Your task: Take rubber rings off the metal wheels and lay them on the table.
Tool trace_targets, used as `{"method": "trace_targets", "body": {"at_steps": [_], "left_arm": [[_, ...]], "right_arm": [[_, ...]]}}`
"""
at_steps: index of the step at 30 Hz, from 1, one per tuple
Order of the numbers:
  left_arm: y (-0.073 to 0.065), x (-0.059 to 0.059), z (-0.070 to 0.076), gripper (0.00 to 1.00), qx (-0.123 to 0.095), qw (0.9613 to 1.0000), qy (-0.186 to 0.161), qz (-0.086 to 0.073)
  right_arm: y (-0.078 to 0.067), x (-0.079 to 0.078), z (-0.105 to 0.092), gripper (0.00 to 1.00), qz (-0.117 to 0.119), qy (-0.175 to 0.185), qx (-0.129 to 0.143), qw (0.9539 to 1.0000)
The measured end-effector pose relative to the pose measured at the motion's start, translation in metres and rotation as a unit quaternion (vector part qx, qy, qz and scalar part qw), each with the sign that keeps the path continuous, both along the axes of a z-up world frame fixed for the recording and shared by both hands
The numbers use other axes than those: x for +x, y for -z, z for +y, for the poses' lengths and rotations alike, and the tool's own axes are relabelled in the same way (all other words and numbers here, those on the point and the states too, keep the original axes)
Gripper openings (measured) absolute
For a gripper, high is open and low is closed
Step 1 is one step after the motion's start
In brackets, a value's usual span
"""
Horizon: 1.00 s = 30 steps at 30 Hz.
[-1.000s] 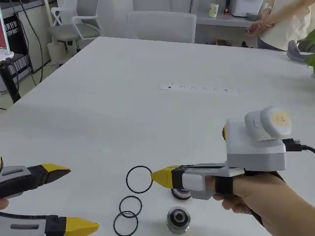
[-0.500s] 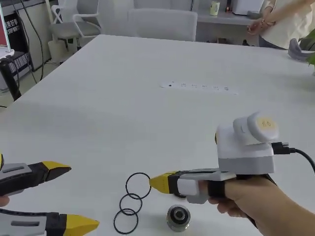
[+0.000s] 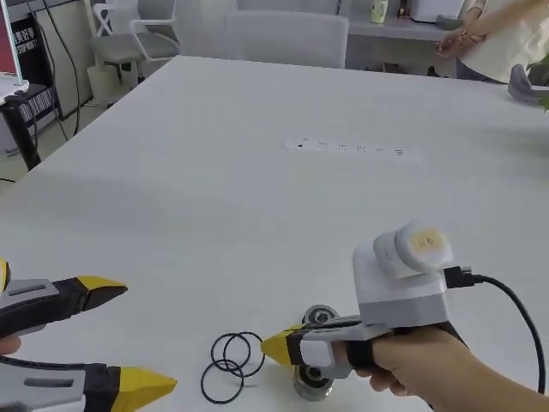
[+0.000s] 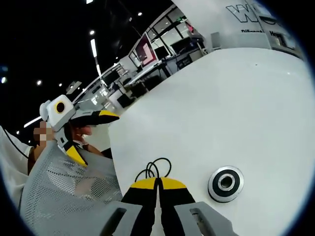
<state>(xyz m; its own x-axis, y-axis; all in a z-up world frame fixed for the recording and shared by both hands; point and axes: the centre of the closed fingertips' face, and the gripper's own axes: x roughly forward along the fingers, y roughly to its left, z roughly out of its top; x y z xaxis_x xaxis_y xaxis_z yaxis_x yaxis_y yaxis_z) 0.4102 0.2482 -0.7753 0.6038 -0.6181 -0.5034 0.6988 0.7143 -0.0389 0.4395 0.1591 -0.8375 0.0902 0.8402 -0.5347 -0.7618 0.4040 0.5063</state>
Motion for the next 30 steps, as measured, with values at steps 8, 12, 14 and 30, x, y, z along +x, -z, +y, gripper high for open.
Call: {"method": "trace_targets", "body": {"at_steps": [8,12,14,30], "left_arm": [[-0.0003,0.0001,0.0002,0.7,-0.004,1.0,-0.002,0.0],[-0.0011,0.0005,0.0004,0.7,-0.006,1.0,-0.004,-0.001],[-0.0012,0.0006,0.0006,0.7,-0.007,1.0,-0.005,0.0],[0.0025,-0.0004,0.0009,0.68,-0.002,0.9999,-0.002,0.01]], "right_arm": [[0.0081,0.0012,-0.0041,0.0,0.0,0.002,-0.014,0.9999],[0.0085,0.003,-0.0034,0.0,-0.009,0.003,-0.015,0.9998],[0.0088,0.0032,-0.0033,0.0,-0.015,0.002,-0.017,0.9997],[0.0116,0.0035,-0.0023,0.0,-0.038,-0.008,-0.028,0.9988]]}}
